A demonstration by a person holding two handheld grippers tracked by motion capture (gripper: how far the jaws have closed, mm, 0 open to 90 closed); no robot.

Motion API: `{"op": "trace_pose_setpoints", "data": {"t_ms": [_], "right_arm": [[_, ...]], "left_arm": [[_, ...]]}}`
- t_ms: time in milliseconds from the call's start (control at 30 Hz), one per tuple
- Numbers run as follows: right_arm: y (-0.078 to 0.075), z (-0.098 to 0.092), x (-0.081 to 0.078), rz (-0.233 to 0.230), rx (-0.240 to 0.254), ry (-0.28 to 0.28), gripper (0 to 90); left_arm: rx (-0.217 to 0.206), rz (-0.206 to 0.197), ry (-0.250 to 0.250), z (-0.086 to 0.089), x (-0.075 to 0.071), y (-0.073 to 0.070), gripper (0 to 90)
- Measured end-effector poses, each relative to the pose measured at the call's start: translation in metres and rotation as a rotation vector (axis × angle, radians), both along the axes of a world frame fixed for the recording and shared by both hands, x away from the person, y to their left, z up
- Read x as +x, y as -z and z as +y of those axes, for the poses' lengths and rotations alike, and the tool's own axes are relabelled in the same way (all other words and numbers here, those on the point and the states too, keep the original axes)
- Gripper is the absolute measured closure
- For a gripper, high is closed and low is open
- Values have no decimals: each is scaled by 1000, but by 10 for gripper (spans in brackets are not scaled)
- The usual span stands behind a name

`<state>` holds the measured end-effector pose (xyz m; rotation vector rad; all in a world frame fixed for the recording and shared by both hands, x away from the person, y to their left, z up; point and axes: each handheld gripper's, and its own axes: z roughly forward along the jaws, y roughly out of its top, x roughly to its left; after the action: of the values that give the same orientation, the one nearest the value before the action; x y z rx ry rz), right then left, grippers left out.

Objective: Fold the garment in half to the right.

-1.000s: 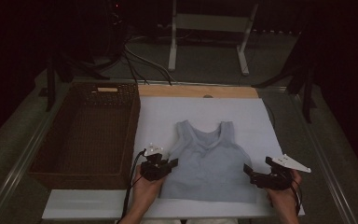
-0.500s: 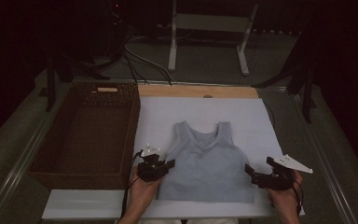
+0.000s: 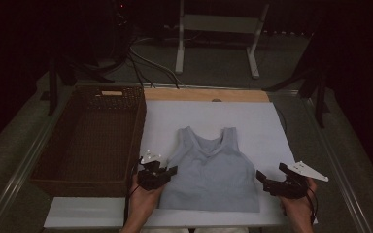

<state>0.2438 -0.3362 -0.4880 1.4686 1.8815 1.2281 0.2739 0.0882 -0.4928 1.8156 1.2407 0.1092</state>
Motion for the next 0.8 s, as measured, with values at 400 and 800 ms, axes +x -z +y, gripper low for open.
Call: {"op": "trace_pose_setpoints", "data": {"t_ms": [400,800], "right_arm": [[-1,-2,-2,-6,16,2,0],[-1,-3,-3,-7,18,-4,0]], "left_arm": [[-3,15,-28,6,-2,0,843],[-3,17,-50,10,-3,0,843]]}}
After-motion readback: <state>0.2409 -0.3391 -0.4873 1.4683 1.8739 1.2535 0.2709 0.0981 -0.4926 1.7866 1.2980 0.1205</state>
